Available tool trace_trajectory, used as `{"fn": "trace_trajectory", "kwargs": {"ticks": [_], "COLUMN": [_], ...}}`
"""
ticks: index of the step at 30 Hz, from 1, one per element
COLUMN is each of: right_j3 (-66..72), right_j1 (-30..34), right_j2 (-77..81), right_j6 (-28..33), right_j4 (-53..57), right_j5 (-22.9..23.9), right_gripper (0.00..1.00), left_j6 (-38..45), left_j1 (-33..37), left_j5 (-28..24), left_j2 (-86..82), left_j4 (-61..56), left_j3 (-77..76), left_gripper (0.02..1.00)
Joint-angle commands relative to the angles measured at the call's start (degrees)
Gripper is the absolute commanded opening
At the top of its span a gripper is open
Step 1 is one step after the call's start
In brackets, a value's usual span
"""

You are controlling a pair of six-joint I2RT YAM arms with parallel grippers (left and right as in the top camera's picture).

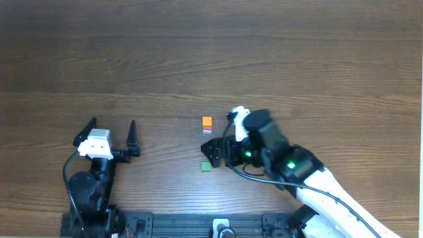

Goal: Stack Cubes

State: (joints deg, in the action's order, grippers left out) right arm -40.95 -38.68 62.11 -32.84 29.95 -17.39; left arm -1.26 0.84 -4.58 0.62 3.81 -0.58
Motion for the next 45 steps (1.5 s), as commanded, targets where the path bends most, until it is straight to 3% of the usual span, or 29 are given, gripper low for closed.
{"fn": "trace_trajectory", "kwargs": {"ticks": [1, 5, 8, 16, 30, 45], "right_j3": [-4.59, -8.11, -9.09, -9.92, -15.08, -15.47], "right_j1": [-5.60, -11.63, -14.60, -18.69, -21.59, -21.81], "right_j2": [5.03, 9.40, 12.59, 22.21, 33.48, 36.28], "right_j6": [-6.60, -13.73, -16.92, -22.45, -22.93, -27.61], "right_j4": [3.96, 9.33, 9.88, 9.55, 9.64, 12.61], "right_j5": [11.96, 19.85, 21.73, 22.01, 24.13, 24.13], "right_gripper": [0.993, 0.993, 0.991, 0.993, 0.985, 0.969], "left_j6": [0.85, 0.85, 0.85, 0.85, 0.85, 0.85], "left_j1": [0.28, 0.28, 0.28, 0.28, 0.28, 0.28], "left_j5": [-0.96, -0.96, -0.96, -0.96, -0.96, -0.96], "left_j2": [-0.46, -0.46, -0.46, -0.46, -0.46, -0.46], "left_j4": [0.13, 0.13, 0.13, 0.13, 0.13, 0.13], "left_j3": [0.26, 0.26, 0.26, 0.26, 0.26, 0.26], "left_gripper": [0.998, 1.000, 1.000, 0.998, 0.996, 0.998]}}
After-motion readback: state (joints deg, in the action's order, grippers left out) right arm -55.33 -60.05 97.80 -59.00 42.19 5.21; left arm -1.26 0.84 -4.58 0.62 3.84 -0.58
